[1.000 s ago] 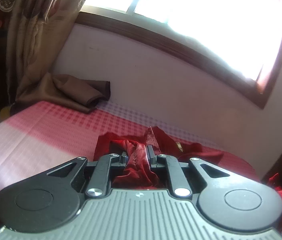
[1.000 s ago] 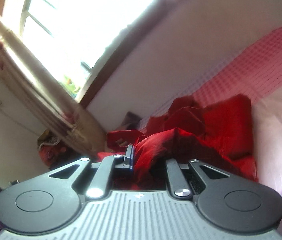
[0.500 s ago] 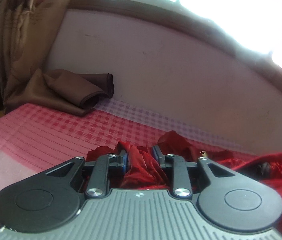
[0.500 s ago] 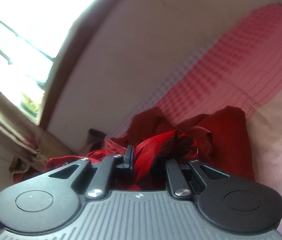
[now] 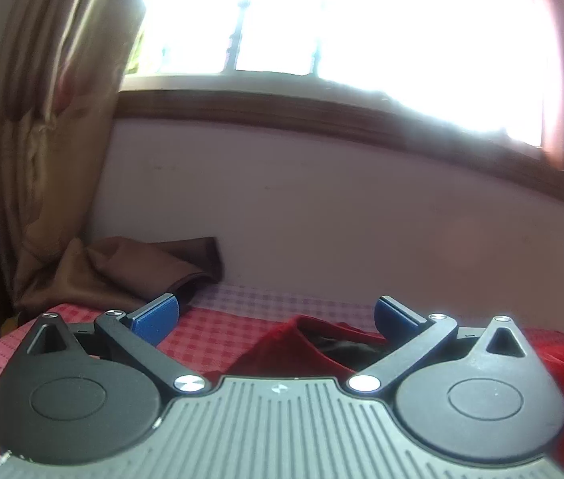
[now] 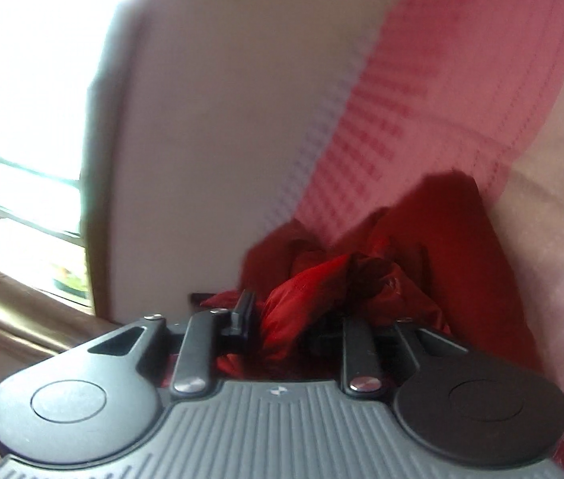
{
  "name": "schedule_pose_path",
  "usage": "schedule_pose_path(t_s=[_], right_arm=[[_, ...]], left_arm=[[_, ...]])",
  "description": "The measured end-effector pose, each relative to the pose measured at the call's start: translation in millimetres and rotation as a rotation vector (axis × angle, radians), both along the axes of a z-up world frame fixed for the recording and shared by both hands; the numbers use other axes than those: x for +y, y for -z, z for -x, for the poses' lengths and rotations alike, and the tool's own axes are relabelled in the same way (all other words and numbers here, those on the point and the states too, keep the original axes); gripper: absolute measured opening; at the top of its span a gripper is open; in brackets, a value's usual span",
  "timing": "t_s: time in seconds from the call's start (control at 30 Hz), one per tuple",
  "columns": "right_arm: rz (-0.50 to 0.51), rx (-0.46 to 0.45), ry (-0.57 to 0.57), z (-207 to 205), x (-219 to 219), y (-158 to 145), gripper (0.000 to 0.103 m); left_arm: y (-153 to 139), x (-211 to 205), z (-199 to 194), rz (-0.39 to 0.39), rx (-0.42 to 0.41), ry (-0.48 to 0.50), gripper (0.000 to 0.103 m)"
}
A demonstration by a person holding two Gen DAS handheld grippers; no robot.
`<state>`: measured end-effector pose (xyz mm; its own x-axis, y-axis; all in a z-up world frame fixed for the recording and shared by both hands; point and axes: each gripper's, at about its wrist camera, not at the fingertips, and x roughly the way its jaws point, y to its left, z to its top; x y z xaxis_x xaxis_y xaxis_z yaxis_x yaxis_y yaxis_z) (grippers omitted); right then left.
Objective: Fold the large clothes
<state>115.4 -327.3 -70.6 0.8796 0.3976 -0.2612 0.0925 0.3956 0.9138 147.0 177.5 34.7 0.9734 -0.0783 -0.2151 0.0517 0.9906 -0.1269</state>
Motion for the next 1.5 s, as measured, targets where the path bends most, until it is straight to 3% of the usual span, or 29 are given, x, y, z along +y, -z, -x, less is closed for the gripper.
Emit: schedule_pose_path(t_s=[0.07, 0.1, 0.17, 0.23, 0.27, 0.33, 0.4, 0.47, 0.53, 0.6, 0.8, 0.93, 1.03, 1.23, 1.5], right_arm=[[0.051, -0.053, 0.019, 12.0, -0.9, -13.1, 0.054], [0.083, -0.082, 0.045, 19.0, -1.1, -20.8, 0.060], [0.173, -0.165, 0.152, 36.8, -2.4, -37.1, 0.087], [0.248, -0.193, 0.128, 41.5, -0.5, -52.3, 0.087], [0.293, -0.205, 0.058, 39.5, 6.9, -60.3, 0.085], [0.487, -0.223, -0.044, 37.1, 38.3, -76.4, 0.077], [0.745, -0.225, -0.146, 28.6, 83.2, -86.2, 0.058], [0.892, -0.201, -0.220, 12.4, 117.2, -85.0, 0.026], [1.018, -0.182, -0.253, -4.2, 142.8, -79.9, 0.016], [1.122, -0.193, -0.263, -20.6, 160.1, -75.6, 0.015], [1.132, -0.217, -0.239, -67.2, 157.5, -64.2, 0.015], [1.160, -0.159, -0.261, -89.7, 154.6, -41.7, 0.015], [1.141, -0.135, -0.264, -98.8, 153.6, -21.0, 0.015], [1.152, -0.092, -0.264, -111.0, 157.5, -5.6, 0.013], [1.091, -0.099, -0.246, -112.8, 150.8, 9.3, 0.013]], left_arm=[[0.2, -8.3, 14.6, -0.016, -0.018, 0.050, 0.096], [-1.2, -14.9, 22.6, -0.032, -0.024, 0.083, 0.087], [-1.1, -32.0, 36.4, -0.084, -0.029, 0.157, 0.080], [2.4, -50.0, 44.0, -0.139, -0.037, 0.201, 0.072], [4.0, -58.7, 45.3, -0.161, -0.041, 0.221, 0.069], [6.8, -73.3, 39.5, -0.194, -0.022, 0.254, 0.052], [8.6, -89.8, 27.3, -0.218, 0.022, 0.288, 0.042], [11.8, -104.2, 10.8, -0.255, 0.057, 0.304, 0.038], [16.4, -115.0, -8.8, -0.300, 0.068, 0.276, 0.036], [22.0, -113.4, -30.6, -0.317, 0.071, 0.241, 0.036], [40.1, -100.8, -92.5, -0.300, 0.100, 0.139, 0.036], [67.2, -93.9, -119.4, -0.347, 0.177, 0.086, 0.037], [90.5, -81.1, -126.4, -0.312, 0.211, 0.077, 0.037], [102.4, -68.2, -139.5, -0.240, 0.264, 0.071, 0.039], [106.9, -67.0, -141.2, -0.177, 0.283, 0.072, 0.039]])
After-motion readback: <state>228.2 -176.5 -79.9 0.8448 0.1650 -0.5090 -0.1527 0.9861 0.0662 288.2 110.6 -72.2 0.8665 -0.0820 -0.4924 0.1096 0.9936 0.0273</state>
